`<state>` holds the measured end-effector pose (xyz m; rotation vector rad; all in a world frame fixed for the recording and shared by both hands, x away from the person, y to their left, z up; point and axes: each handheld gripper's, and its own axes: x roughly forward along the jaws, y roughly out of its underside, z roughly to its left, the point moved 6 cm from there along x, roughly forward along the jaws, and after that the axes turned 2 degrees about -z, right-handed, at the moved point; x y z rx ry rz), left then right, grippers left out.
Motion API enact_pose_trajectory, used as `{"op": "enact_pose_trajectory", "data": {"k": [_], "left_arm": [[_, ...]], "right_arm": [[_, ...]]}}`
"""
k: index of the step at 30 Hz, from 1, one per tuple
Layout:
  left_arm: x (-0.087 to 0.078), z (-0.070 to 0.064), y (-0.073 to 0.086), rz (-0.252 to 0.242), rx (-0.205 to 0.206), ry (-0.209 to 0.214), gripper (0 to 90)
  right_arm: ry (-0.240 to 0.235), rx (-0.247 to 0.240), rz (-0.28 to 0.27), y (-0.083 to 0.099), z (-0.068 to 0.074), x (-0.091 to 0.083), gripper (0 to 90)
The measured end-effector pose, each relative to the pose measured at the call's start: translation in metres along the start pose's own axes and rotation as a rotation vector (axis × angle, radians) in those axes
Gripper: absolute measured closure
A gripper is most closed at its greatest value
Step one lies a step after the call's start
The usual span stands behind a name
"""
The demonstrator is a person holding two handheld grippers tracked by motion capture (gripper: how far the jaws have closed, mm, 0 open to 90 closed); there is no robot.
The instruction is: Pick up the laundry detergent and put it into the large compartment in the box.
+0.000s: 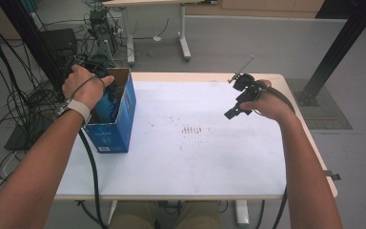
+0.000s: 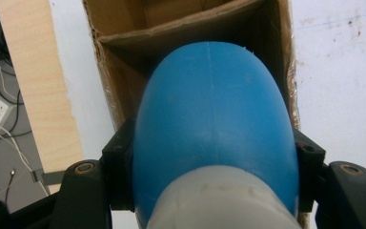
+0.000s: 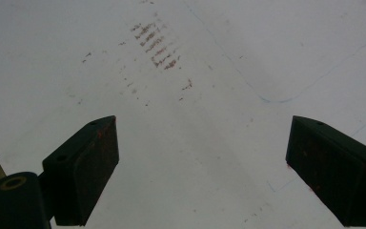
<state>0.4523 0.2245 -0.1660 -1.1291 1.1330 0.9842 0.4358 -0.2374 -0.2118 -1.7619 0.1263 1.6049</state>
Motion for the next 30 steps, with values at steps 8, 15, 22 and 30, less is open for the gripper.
{"op": "enact_pose_trajectory", "data": {"k": [8, 15, 22, 30], "left_arm": [[0.009, 0.000, 0.000, 0.009, 0.003, 0.009, 37.8], [0.012, -0.003, -0.001, 0.013, 0.015, -0.010, 37.8], [0.021, -0.003, 0.000, 0.025, 0.017, -0.007, 37.8], [0.028, -0.004, -0.001, 0.041, 0.025, -0.008, 37.7]], "right_arm": [[0.000, 0.005, 0.001, 0.001, -0.001, 0.000, 10.8], [-0.003, 0.007, 0.002, 0.001, -0.001, 0.001, 10.8], [-0.002, 0.009, 0.001, 0.003, -0.002, 0.002, 10.8], [-0.004, 0.011, 0.004, 0.003, -0.002, 0.003, 10.8]]}}
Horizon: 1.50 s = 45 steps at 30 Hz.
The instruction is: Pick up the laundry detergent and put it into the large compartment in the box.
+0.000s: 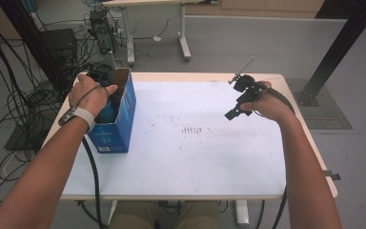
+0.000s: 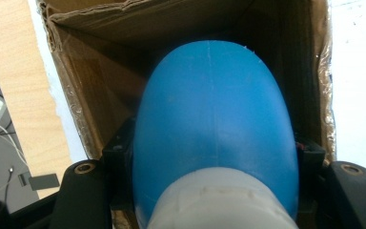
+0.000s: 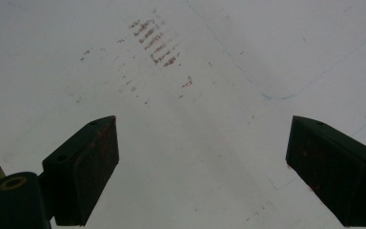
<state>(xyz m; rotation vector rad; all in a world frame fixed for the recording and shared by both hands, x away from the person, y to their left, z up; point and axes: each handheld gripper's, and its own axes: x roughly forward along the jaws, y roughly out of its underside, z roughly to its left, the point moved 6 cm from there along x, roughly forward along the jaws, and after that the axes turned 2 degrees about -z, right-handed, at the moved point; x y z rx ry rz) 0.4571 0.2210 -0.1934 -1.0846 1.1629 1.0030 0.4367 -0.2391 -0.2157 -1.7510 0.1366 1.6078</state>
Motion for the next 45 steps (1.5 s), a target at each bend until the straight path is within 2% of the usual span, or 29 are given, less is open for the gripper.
{"op": "enact_pose_trajectory", "data": {"k": [22, 45], "left_arm": [[0.017, 0.003, 0.003, 0.014, 0.000, 0.007, 37.7], [0.018, 0.001, 0.004, 0.004, 0.005, 0.003, 37.7]], "right_arm": [[-0.003, 0.007, 0.002, 0.001, 0.000, 0.002, 10.8], [0.000, 0.006, -0.002, 0.002, 0.001, 0.001, 10.9]]}}
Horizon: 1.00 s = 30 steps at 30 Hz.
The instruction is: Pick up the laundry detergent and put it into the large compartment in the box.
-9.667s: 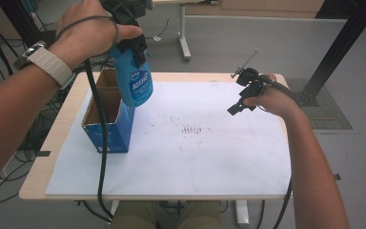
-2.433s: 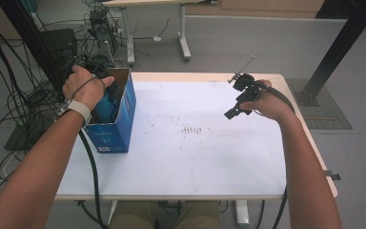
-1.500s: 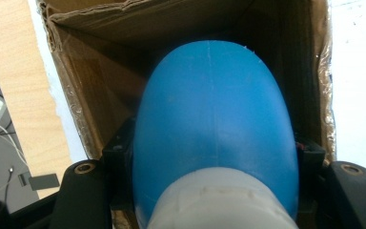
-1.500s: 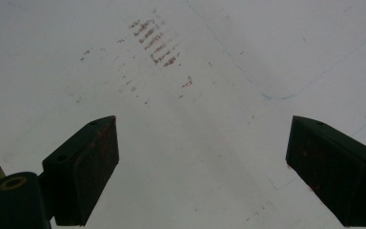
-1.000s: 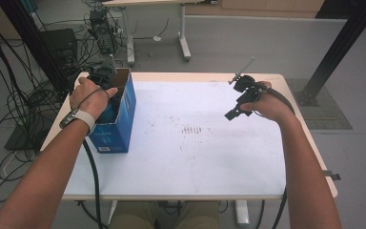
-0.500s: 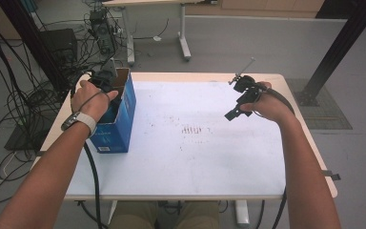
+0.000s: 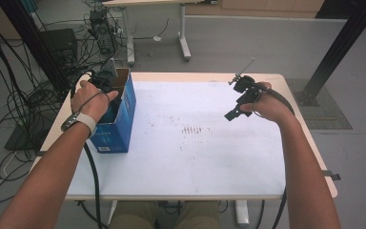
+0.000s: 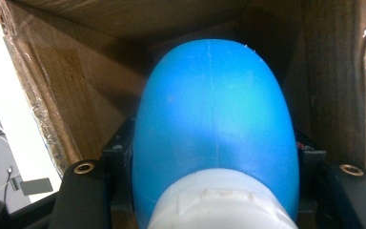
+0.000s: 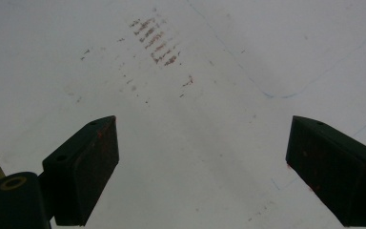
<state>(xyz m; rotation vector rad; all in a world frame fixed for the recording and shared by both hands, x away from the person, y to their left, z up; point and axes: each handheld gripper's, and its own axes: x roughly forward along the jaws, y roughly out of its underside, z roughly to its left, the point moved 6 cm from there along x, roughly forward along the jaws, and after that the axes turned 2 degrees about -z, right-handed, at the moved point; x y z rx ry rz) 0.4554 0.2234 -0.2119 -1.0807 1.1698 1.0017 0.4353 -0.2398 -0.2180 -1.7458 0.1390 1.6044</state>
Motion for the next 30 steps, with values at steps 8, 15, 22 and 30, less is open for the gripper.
{"op": "enact_pose_trajectory", "data": {"k": [8, 15, 22, 30], "left_arm": [[0.0002, 0.0006, -0.0001, -0.002, 0.001, 0.001, 37.7], [0.0001, 0.0016, 0.0009, -0.004, 0.001, 0.005, 37.7], [0.0003, 0.0026, 0.0014, -0.006, 0.002, 0.008, 37.6], [0.0005, 0.0022, 0.0018, -0.010, 0.003, 0.006, 37.6]], "right_arm": [[0.001, 0.004, -0.001, 0.0013, -0.0002, -0.0016, 10.8], [0.002, 0.001, -0.001, 0.0009, 0.0002, -0.0009, 10.8], [0.002, 0.002, 0.000, 0.0008, 0.0001, -0.0009, 10.9], [0.001, 0.003, 0.002, 0.0006, 0.0002, -0.0007, 10.8]]}}
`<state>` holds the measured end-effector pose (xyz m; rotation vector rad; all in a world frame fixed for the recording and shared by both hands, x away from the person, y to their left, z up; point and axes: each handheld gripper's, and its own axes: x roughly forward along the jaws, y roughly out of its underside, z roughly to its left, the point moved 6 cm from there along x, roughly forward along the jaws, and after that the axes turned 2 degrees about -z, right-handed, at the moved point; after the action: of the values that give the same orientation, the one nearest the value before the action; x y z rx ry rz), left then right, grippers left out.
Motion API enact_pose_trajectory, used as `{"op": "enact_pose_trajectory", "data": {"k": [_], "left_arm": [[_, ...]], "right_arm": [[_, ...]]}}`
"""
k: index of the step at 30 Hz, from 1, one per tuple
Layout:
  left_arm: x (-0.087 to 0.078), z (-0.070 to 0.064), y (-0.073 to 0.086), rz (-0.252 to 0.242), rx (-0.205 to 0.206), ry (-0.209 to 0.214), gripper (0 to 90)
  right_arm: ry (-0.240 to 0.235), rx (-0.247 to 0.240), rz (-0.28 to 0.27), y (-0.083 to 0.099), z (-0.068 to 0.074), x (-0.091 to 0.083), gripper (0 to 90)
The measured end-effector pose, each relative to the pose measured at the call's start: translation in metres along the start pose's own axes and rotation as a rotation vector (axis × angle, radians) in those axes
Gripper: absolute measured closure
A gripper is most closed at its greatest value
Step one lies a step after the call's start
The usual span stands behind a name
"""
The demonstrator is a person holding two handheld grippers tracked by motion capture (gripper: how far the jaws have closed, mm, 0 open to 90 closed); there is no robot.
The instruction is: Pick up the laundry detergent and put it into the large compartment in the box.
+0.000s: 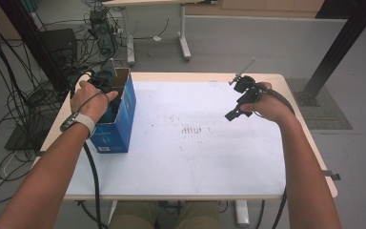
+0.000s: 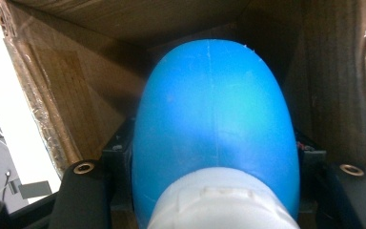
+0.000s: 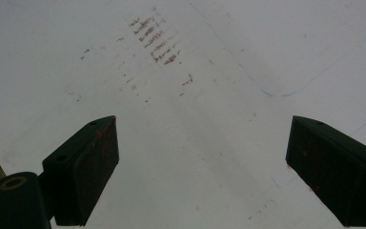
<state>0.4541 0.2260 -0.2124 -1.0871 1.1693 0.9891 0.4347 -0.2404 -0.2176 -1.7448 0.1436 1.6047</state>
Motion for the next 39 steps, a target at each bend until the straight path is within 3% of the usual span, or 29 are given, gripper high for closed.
{"op": "enact_pose_trajectory", "data": {"k": [39], "left_arm": [[-0.0002, 0.0003, 0.0020, -0.004, -0.003, 0.002, 37.6]], "right_arm": [[0.004, 0.006, -0.004, 0.0019, 0.0007, -0.0025, 10.8]]}}
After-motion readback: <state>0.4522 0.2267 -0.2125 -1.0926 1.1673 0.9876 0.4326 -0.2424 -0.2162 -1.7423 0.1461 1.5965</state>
